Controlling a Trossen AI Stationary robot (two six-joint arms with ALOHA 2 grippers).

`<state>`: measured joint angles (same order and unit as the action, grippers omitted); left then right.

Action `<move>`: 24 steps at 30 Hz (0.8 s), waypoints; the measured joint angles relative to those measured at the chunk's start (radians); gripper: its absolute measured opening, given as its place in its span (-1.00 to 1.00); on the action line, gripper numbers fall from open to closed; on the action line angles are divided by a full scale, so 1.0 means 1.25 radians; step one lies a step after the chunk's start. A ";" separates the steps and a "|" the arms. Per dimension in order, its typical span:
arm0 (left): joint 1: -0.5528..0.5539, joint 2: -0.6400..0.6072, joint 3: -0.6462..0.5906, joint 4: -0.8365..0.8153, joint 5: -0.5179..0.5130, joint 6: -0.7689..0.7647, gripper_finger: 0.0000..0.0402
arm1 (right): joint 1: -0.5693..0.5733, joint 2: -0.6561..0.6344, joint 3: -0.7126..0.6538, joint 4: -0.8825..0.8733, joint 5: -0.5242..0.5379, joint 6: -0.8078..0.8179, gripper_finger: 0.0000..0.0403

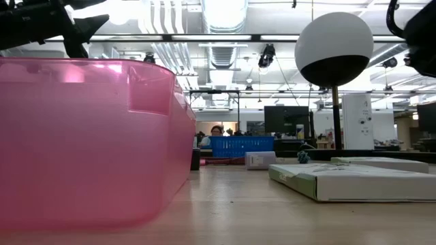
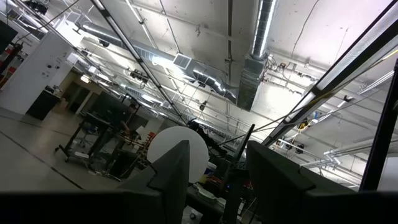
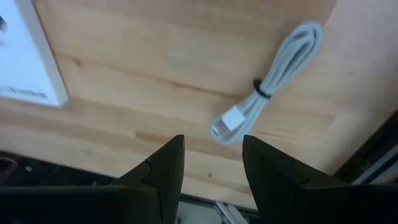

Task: Pick and place items into bin
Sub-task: Put the white charger cable into the pink bin

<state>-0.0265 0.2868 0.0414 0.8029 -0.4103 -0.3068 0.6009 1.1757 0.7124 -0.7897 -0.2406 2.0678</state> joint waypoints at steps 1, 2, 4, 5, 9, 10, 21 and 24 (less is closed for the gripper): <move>0.000 0.000 0.000 0.000 0.000 0.000 -0.28 | 0.009 0.005 0.000 -0.001 -0.005 0.001 -0.25; 0.000 0.000 0.000 0.000 0.000 0.000 -0.28 | 0.017 0.011 0.000 -0.001 -0.008 0.005 -0.25; 0.000 0.000 0.000 0.000 0.000 0.000 -0.28 | 0.033 0.021 0.000 -0.002 -0.010 0.027 -0.26; 0.000 0.000 0.000 0.000 0.000 0.000 -0.28 | 0.041 0.028 0.000 -0.003 -0.010 0.040 -0.26; -0.001 0.000 0.000 0.000 0.000 0.000 -0.28 | 0.062 0.059 0.000 -0.008 -0.008 0.089 -0.29; -0.001 0.000 0.000 0.000 0.000 0.000 -0.28 | 0.066 0.070 0.000 -0.008 -0.005 0.099 -0.30; -0.001 0.000 0.000 0.000 0.000 0.000 -0.28 | 0.066 0.195 0.003 -0.004 -0.002 0.111 -0.34; 0.000 0.000 0.000 -0.001 0.000 0.000 -0.28 | 0.066 0.223 0.003 -0.004 -0.002 0.112 -0.35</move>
<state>-0.0269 0.2871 0.0414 0.8021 -0.4107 -0.3068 0.6830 1.4543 0.7162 -0.7944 -0.2428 2.2073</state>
